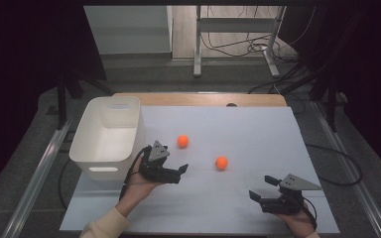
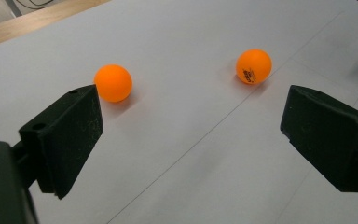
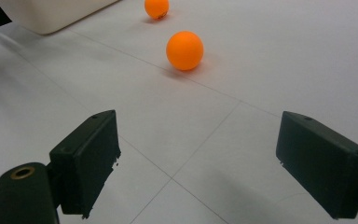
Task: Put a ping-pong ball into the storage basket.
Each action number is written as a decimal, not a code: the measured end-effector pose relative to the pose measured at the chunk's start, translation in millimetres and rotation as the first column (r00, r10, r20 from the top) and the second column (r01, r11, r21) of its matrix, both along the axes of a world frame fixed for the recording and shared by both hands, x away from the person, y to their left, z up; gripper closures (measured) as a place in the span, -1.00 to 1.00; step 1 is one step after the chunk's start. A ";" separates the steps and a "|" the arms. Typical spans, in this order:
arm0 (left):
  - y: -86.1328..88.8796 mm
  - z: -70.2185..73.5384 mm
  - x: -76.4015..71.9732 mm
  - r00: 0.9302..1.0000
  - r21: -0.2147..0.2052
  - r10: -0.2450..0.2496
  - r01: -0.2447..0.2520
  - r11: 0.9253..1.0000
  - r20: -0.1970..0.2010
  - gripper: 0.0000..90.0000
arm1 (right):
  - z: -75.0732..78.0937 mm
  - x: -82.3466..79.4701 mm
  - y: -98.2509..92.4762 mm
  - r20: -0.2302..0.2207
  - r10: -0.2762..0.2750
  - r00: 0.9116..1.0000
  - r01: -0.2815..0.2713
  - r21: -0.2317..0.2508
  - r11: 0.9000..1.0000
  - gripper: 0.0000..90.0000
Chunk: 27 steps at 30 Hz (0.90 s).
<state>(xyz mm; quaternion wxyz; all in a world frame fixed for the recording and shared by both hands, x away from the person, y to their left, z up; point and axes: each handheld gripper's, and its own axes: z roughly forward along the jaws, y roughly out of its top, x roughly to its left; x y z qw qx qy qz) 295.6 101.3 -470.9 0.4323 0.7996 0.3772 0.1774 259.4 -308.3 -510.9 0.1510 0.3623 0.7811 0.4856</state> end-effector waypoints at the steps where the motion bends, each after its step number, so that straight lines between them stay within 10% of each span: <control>1: 0.2 -0.7 1.4 1.000 0.001 0.005 -0.005 1.000 -0.001 -0.85 | -0.1 0.0 0.2 -0.001 0.001 1.000 -0.001 0.001 1.000 -0.69; 27: -9.1 -10.0 28.0 0.999 0.006 0.021 -0.021 1.000 -0.039 -0.85 | -0.2 0.4 0.4 -0.002 0.007 1.000 -0.007 -0.004 1.000 -0.69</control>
